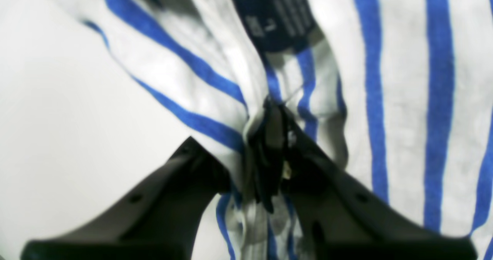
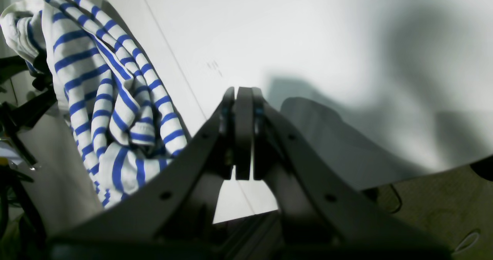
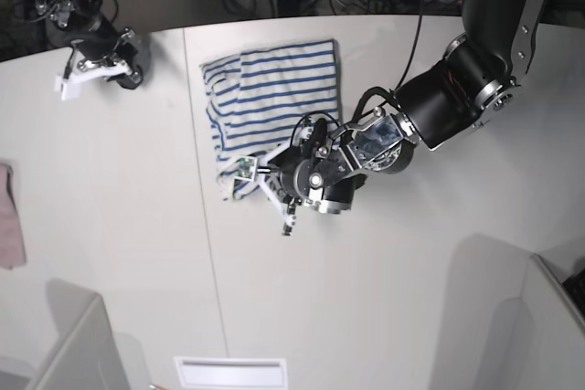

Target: Fold the T-shirt properly

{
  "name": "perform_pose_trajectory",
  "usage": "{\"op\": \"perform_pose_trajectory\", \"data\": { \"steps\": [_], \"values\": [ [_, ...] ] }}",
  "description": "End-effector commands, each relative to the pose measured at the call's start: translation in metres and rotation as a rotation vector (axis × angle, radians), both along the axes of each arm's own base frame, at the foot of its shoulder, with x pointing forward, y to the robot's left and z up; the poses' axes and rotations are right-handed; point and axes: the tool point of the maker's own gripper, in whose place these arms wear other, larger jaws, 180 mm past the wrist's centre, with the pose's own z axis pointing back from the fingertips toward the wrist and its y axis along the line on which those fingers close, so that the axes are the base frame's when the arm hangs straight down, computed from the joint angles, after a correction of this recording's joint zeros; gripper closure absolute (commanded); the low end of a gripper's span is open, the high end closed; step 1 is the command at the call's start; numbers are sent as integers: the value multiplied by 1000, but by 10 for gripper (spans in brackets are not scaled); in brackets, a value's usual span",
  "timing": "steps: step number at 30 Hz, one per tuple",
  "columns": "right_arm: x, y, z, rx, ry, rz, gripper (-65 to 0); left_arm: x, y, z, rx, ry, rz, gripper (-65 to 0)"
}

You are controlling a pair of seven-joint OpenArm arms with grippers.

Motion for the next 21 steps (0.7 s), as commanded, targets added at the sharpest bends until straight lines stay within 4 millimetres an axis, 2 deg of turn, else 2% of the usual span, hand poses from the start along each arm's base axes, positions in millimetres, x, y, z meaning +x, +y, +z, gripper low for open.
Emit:
{"op": "perform_pose_trajectory", "data": {
  "steps": [1, 5, 14, 21],
  "values": [
    [5, -5, 8, -11, -31, 1, 0, 5, -17, 16, -65, -25, -44, 0],
    [5, -5, 8, -12, -31, 3, 0, 2, -28, 27, -151, -23, -131, 0],
    [3, -3, 6, -10, -23, 10, 0, 12, -11, 14, -112, -6, -84, 0],
    [9, 0, 9, -4, -37, 16, 0, 10, -16, 16, -119, -8, -90, 0]
  ]
}}
